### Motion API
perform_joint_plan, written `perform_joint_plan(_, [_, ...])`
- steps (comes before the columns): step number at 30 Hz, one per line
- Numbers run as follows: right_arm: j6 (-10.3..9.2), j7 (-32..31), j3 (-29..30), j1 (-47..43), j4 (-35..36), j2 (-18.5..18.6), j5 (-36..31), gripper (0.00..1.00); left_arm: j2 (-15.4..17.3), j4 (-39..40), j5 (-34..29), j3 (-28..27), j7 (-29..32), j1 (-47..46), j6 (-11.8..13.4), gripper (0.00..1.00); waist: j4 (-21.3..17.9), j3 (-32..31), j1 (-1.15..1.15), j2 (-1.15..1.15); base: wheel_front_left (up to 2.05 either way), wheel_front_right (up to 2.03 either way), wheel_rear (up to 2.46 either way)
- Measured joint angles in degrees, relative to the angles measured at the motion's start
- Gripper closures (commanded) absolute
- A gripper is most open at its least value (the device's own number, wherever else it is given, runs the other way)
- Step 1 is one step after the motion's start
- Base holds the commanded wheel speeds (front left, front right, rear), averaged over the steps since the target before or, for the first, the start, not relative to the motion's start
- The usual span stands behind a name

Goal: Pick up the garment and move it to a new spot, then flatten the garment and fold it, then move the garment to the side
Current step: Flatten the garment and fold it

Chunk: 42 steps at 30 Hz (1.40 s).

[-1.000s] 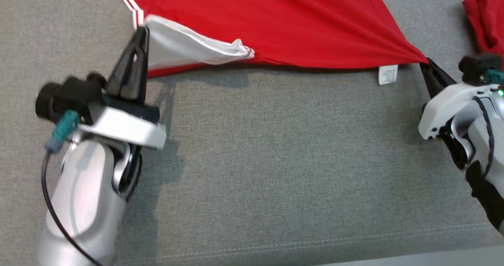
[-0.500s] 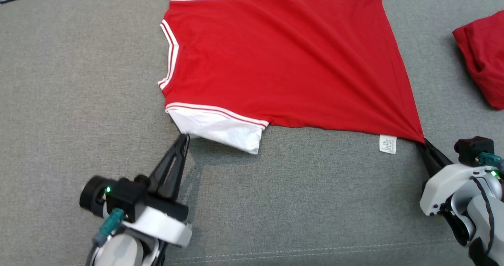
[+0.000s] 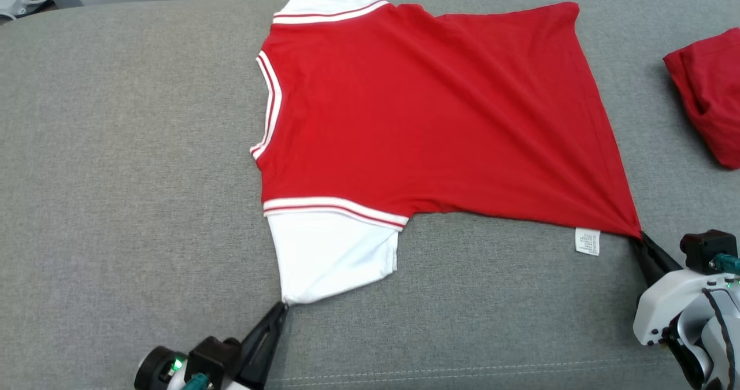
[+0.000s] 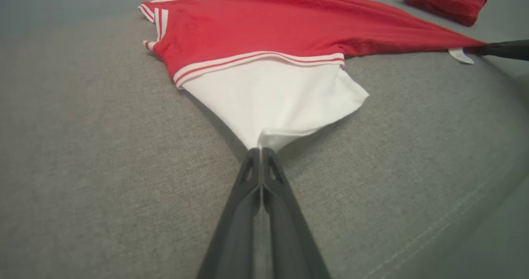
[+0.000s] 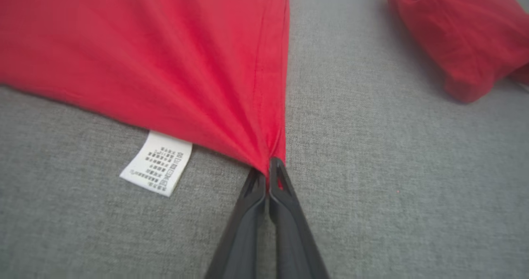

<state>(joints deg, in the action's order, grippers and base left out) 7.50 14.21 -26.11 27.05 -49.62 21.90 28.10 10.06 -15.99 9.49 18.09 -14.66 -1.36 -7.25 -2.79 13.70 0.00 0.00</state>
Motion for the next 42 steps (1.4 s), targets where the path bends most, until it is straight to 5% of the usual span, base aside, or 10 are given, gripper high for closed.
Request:
perform_joint_plan(10, [0.01,0.0,1.6,-0.3,-2.6,-0.4,-1.5,1.00,1.5,-7.7,1.2,3.5,0.7,0.0,0.0,1.00,1.0,-0.4,0.00,0.00,0.00,0.00,0.00])
perform_joint_plan(25, [0.00,-2.4,2.3,-3.1,1.4,1.5,-0.7,0.97,6.0,-2.5,3.6,3.4,6.3,3.8,0.3,1.00,2.1,-0.5,0.00,0.00,0.00,0.00,0.00])
perform_joint_plan(27, [0.00,-2.9,2.4,-3.3,2.0,1.5,-0.8,0.24,5.4,-1.5,3.8,3.7,6.3,3.8,0.3,1.00,2.1,-0.7,0.00,0.00,0.00,0.00,0.00])
perform_joint_plan(28, [0.00,-3.1,2.6,-3.5,2.2,1.4,-0.8,0.00,4.9,-1.1,3.8,3.8,6.3,3.8,0.3,1.00,2.1,-0.8,0.00,0.00,0.00,0.00,0.00])
perform_joint_plan(30, [0.00,-3.1,3.3,-4.0,2.4,1.4,-1.0,0.00,3.5,-0.3,4.4,4.1,5.6,3.6,0.4,1.00,2.1,-1.0,0.00,0.00,0.00,0.00,0.00])
perform_joint_plan(31, [0.00,-3.1,3.6,-4.2,2.3,1.4,-1.4,0.00,2.8,0.1,4.9,4.1,5.2,3.5,0.6,0.67,2.1,-1.2,0.00,0.00,0.00,0.00,0.00])
perform_joint_plan(32, [0.00,-3.1,4.0,-4.5,2.4,1.4,-1.9,0.00,2.0,0.5,5.9,3.7,4.6,3.4,0.8,0.50,2.1,-1.4,0.00,0.00,0.00,0.00,0.00])
perform_joint_plan(33, [0.00,-3.1,4.6,-4.7,2.4,1.4,-2.3,0.00,1.3,0.9,7.2,3.4,4.1,3.4,0.8,0.50,2.0,-1.7,0.00,0.00,0.00,0.00,0.00])
perform_joint_plan(34, [0.00,-3.0,5.2,-5.0,2.4,1.4,-2.9,0.00,0.8,1.2,8.1,3.1,3.8,3.4,0.8,0.00,2.0,-2.0,0.00,0.00,0.00,0.00,0.00])
perform_joint_plan(42, [0.00,-1.3,12.6,-8.8,8.2,0.8,-6.9,0.00,-1.5,7.7,14.3,-2.0,2.3,3.4,2.3,0.00,1.4,-5.5,0.00,0.00,0.00,0.00,0.00])
